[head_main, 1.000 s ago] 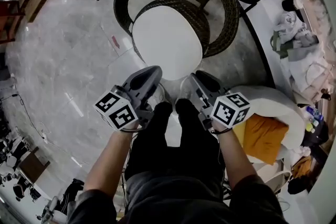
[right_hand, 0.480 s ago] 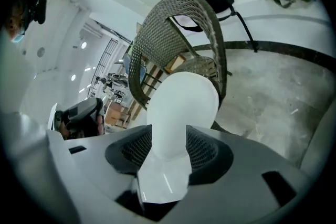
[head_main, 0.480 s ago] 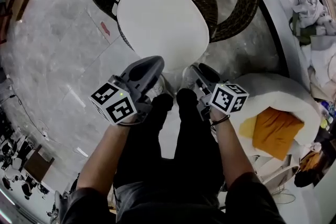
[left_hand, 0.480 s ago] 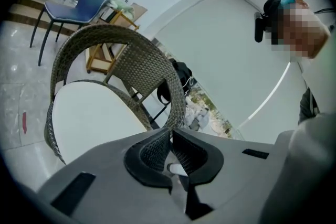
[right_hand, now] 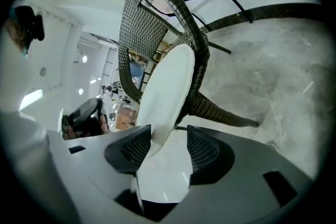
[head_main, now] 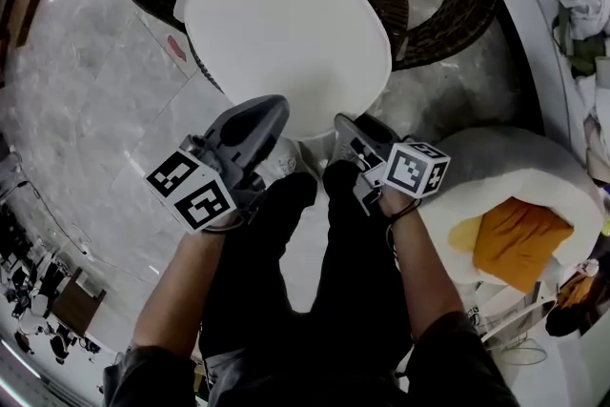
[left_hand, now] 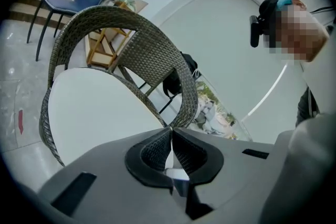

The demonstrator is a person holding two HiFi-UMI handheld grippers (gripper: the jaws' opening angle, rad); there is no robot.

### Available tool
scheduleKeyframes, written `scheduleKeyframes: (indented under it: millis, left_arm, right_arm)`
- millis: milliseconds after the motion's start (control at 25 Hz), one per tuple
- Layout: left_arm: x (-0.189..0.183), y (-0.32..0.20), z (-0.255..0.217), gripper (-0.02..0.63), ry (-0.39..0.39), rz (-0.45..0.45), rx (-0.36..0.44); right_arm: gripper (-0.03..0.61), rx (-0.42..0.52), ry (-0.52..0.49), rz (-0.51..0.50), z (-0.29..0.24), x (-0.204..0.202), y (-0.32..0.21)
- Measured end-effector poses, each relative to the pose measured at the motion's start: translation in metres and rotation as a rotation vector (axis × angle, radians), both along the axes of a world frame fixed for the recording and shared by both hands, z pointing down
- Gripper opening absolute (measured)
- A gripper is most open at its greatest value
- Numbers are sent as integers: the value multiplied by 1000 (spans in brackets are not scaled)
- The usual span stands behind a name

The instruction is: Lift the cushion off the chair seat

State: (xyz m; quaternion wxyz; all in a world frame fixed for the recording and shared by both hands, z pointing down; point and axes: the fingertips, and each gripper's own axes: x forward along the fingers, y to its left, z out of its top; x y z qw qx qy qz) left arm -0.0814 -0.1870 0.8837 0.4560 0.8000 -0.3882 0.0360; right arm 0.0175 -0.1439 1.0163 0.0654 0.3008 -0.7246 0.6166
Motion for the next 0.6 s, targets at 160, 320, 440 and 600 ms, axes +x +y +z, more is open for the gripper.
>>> scheduleKeyframes:
  millis: [160,320,440,600]
  left_arm:
    - [-3,2,11,12,4,-8,-8]
    - [-8,1,11,12,5,-13,-9]
    - [-10,-2,10,12,9,-17,-6]
    - [-10,-2,4,12,18,-21,-8]
  right_arm:
    - [173,-11,-105,19,1,-11,-8]
    - [172,-51,-108,20,6,-11,-9]
    - [155,-82,-102,20,7,-9,-7]
    - [110,-86,-58,17,3,-8,-6]
